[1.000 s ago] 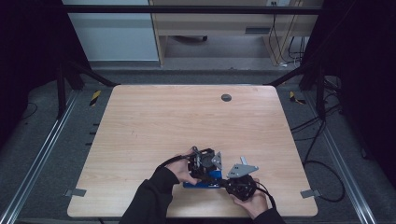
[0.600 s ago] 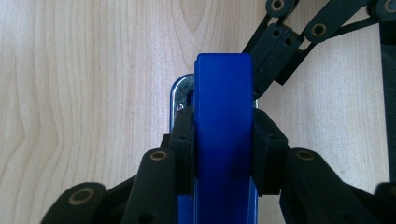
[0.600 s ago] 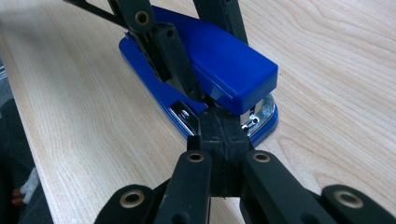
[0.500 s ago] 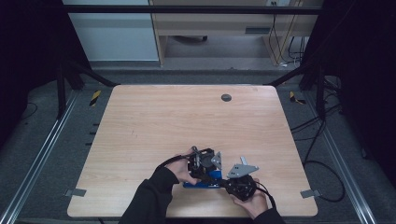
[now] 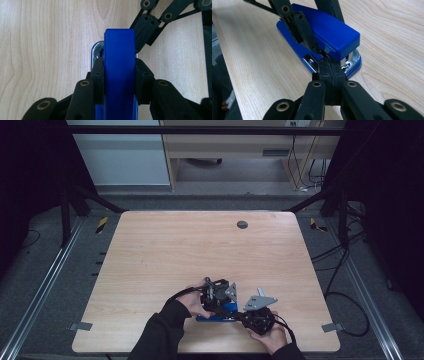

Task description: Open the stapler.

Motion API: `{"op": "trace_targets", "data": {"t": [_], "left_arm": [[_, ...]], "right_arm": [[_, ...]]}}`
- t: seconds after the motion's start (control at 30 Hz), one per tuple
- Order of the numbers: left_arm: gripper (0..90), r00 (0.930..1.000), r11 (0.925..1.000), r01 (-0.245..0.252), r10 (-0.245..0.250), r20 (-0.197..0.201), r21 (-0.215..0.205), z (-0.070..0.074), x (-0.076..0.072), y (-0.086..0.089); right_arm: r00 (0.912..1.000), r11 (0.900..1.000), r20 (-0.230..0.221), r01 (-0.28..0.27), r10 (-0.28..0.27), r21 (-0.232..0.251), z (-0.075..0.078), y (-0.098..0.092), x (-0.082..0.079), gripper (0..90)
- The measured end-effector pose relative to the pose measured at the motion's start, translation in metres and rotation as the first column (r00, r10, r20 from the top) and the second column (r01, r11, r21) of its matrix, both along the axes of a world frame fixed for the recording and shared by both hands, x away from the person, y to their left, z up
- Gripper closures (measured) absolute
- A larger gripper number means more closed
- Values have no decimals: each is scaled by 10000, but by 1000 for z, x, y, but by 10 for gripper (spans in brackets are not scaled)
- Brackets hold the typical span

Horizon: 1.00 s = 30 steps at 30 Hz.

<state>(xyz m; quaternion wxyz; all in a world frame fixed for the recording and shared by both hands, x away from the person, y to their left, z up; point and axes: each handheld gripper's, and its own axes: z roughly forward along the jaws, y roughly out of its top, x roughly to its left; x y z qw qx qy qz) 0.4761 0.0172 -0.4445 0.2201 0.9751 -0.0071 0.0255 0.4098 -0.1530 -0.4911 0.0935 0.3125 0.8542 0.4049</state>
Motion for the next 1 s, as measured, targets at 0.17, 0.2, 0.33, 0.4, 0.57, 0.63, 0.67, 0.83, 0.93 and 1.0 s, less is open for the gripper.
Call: {"op": "trace_targets", "data": {"t": [0.17, 0.2, 0.33, 0.4, 0.57, 0.63, 0.67, 0.83, 0.93, 1.0], "left_arm": [[662, 9995, 9980, -189, 175, -245, -602, 5, 0, 5], [662, 9993, 9942, -237, 204, -320, -1051, 12, 2, 11], [661, 9997, 9948, -237, 234, -48, -994, 26, -2, 14], [661, 9996, 9947, -290, 282, -94, -982, 19, -1, 12], [660, 9994, 9938, -312, 291, -212, -1067, 5, 2, 17], [660, 9991, 9942, -344, 318, -272, -1015, 5, 2, 17], [660, 9993, 9947, -324, 303, -227, -978, 5, 2, 16], [659, 9994, 9954, -289, 271, -207, -910, 3, 3, 14], [659, 9996, 9956, -257, 243, -170, -900, 3, 2, 14], [658, 9996, 9959, -242, 229, -158, -867, 3, 2, 14]], "right_arm": [[10000, 10000, -3, 18, -18, -33, 0, 1, 0, 900], [10000, 10000, -48, 36, -36, -43, 1, 0, 1, 900], [9998, 9998, -51, 193, -192, 41, 1, -3, 2, 900], [9998, 9998, 124, 178, -177, -94, 1, -1, 0, 900], [9990, 9967, -205, 393, -409, -711, -6, -8, 4, 900], [9995, 9980, 200, 265, -253, -579, -2, -3, 2, 900], [9991, 9990, 406, 131, -114, -418, 0, -1, 1, 900], [9957, 9999, 916, 116, -119, 42, 5, 0, -3, 900], [9980, 9995, 619, 122, -139, 275, 3, -2, 0, 900], [9982, 9994, 591, 106, -126, 337, 3, -2, 1, 900]]}}
